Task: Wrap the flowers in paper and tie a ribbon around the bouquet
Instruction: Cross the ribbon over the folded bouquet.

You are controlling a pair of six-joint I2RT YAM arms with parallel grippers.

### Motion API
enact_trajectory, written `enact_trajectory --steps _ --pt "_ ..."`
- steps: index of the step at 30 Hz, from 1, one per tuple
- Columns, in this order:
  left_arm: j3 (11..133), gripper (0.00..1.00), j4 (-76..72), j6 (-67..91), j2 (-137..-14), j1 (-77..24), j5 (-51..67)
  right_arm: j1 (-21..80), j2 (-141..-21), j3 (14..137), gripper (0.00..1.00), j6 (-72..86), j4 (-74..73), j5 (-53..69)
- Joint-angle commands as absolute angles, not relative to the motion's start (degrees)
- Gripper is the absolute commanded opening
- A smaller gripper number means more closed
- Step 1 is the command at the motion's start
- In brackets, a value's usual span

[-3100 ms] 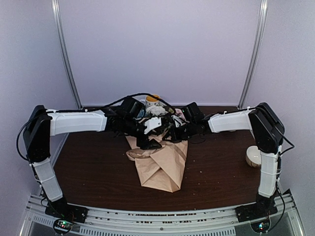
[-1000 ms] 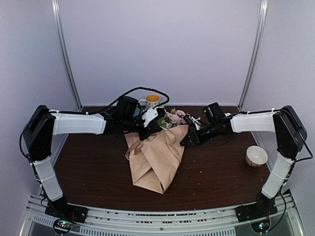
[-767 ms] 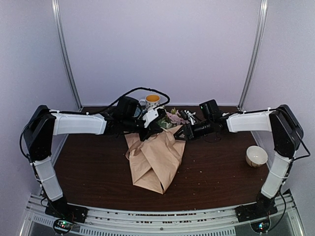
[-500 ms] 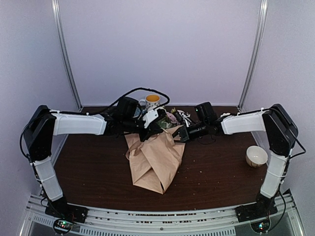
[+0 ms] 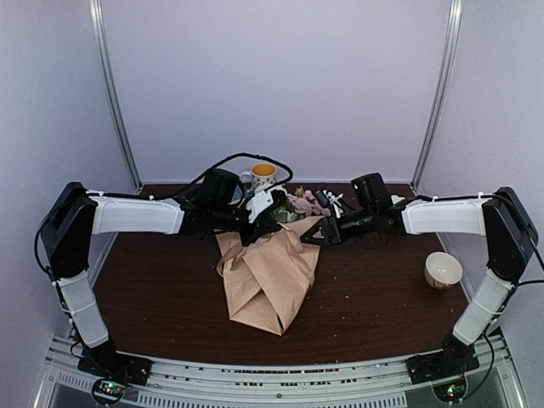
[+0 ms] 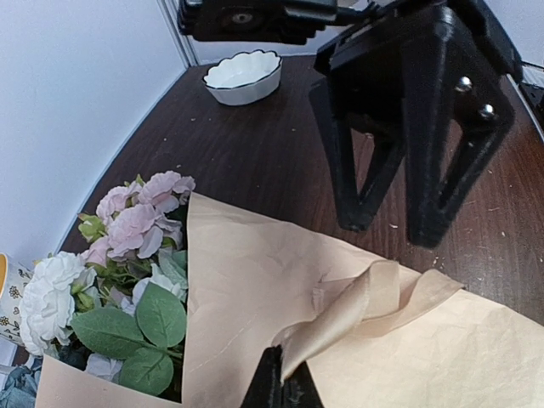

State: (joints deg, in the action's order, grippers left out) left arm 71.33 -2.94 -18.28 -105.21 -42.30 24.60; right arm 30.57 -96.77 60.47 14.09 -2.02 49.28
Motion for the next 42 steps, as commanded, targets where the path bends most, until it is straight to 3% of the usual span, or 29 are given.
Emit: enact_trajectory --steps 1,4,8,10,18,23,31,39,42 --pt "71.0 0.0 -4.3 -19.1 -103.7 -42.0 24.9 32.3 -97.7 59.9 0.46 13.7 1.2 48.0" --pt "70.8 0.0 -4.1 -19.2 -103.4 -41.9 25.0 32.3 -100.4 62.8 0.4 14.2 0.4 47.4" --pt "70.6 0.0 -3.9 -19.3 -103.1 -42.0 25.1 32.3 -101.0 63.4 0.08 14.7 0.9 47.2" --pt "70.5 0.0 -3.9 -19.3 -102.8 -41.9 25.2 32.2 -100.8 62.8 0.0 15.3 2.3 47.2" --pt "68.6 0.0 -6.0 -18.0 -100.9 -41.8 30.0 34.4 -107.0 65.2 0.0 21.6 9.3 50.0" --pt "67.7 0.0 -7.3 -16.8 -98.9 -41.8 31.4 39.7 -111.4 72.3 0.0 15.8 1.0 53.5" --pt "67.2 0.0 -8.4 -15.2 -99.4 -41.6 29.0 40.3 -110.8 66.8 0.0 18.9 8.0 65.7" --pt "70.2 0.0 -6.6 -13.8 -106.4 -41.6 21.6 40.3 -105.6 60.7 0.14 17.1 5.3 65.8" --pt "71.0 0.0 -7.6 -12.5 -108.6 -41.6 21.1 39.2 -104.9 60.4 0.15 15.8 2.1 63.8"
